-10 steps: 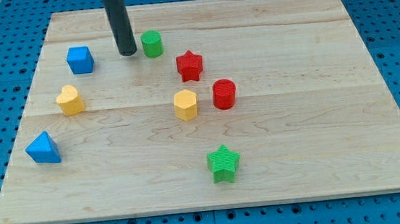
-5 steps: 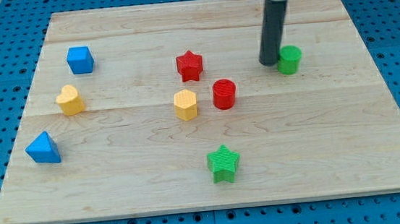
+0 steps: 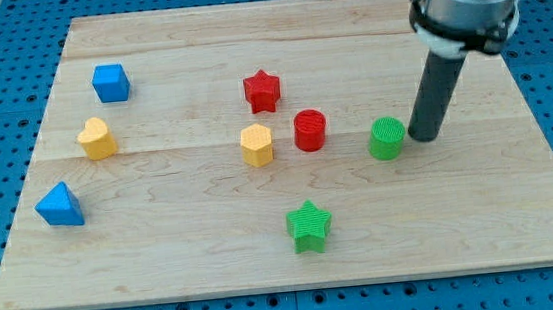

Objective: Move the green circle to the bottom center

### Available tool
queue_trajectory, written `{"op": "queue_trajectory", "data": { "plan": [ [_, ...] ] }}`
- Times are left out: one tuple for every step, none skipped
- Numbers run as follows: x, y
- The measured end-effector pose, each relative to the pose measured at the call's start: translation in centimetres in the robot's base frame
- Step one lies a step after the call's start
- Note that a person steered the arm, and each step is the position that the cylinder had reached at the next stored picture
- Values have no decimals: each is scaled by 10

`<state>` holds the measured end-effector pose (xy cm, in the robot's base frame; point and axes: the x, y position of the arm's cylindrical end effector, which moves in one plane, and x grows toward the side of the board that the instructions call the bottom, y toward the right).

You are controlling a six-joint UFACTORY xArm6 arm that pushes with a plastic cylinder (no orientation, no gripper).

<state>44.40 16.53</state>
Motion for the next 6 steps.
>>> {"op": "queue_trajectory", "data": {
  "plan": [
    [21, -56],
    [53, -102],
    [77, -138],
    [77, -177],
    [82, -199],
    [50, -224]
  ]
}}
